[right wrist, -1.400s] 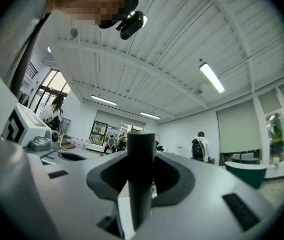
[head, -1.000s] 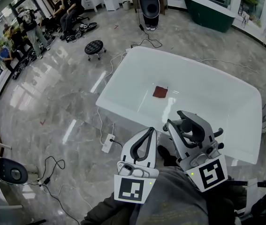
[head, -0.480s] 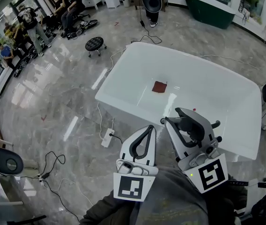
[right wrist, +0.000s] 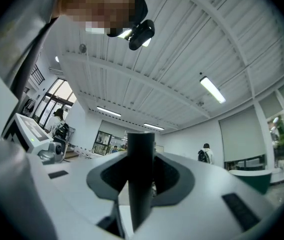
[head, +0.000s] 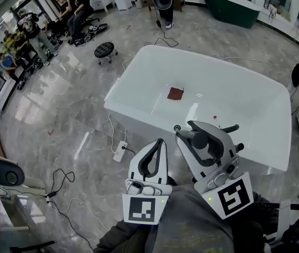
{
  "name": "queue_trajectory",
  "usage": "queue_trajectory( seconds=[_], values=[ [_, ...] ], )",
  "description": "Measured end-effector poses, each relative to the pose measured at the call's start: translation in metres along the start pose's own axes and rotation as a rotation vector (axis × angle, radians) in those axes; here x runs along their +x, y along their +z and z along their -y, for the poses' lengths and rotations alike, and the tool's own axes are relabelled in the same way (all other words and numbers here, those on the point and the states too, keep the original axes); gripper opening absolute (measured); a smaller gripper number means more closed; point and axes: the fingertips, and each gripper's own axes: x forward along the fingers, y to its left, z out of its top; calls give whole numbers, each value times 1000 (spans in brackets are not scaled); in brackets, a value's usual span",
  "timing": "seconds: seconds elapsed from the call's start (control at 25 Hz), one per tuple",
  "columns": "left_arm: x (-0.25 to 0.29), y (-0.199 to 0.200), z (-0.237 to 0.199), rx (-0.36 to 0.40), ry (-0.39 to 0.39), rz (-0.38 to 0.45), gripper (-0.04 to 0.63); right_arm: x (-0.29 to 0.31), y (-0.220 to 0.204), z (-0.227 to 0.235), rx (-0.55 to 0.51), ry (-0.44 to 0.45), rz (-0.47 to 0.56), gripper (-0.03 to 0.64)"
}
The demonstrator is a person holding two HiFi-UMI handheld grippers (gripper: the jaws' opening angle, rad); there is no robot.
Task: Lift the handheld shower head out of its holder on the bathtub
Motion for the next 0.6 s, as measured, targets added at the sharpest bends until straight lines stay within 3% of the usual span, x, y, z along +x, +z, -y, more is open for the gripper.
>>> queue_trajectory(
  seconds=[0.6],
  values=[
    [-58,3,64,10,-6,4,2,-79,32,-30,-50,10,39,120]
  ],
)
